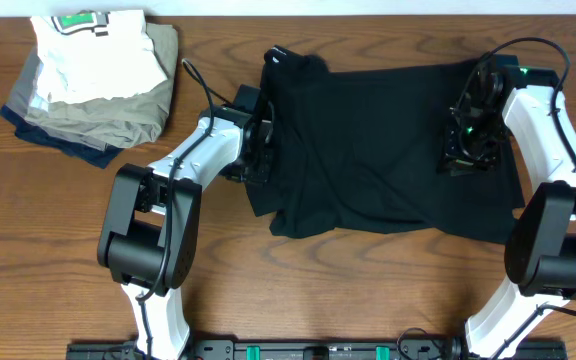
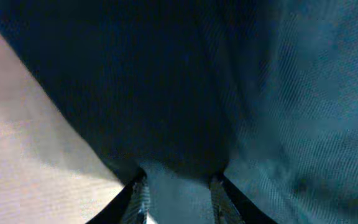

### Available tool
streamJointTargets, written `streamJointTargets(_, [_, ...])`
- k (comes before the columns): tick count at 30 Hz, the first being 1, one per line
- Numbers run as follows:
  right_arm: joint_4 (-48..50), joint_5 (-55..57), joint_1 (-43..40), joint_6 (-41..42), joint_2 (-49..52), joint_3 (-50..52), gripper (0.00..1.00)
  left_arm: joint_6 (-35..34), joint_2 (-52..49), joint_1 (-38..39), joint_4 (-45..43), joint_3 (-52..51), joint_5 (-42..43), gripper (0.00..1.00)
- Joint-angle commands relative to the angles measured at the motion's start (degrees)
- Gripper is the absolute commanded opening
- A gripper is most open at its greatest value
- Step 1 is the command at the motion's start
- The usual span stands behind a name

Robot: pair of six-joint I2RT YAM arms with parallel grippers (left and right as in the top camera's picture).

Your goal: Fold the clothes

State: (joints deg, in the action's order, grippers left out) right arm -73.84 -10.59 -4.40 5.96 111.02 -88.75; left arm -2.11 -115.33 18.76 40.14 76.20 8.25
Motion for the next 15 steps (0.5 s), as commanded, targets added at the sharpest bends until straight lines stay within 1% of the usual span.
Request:
streamJointTargets(1, [-0.1, 0.1, 0.4, 0.9, -1.9, 0.3, 0.27, 1.9, -2.0, -0.6, -2.5, -0.3, -4.4, 0.34])
streamJointTargets(3, [-0.3, 0.1, 0.4, 0.7, -1.9, 0.3, 0.29, 1.9, -3.1, -1.6, -4.2, -0.3, -6.3, 0.35])
streamJointTargets(9, [-1.3, 0.3, 0.3, -0.5, -1.9, 0.3, 0.32, 3.9, -8.4, -7.6, -8.4, -0.3, -6.3, 0.34])
streamJointTargets(15, [1.8, 0.3, 0.3, -0.5, -1.9, 0.3, 0.36, 6.2, -10.2, -12.9, -15.0, -0.3, -6.3, 0.34])
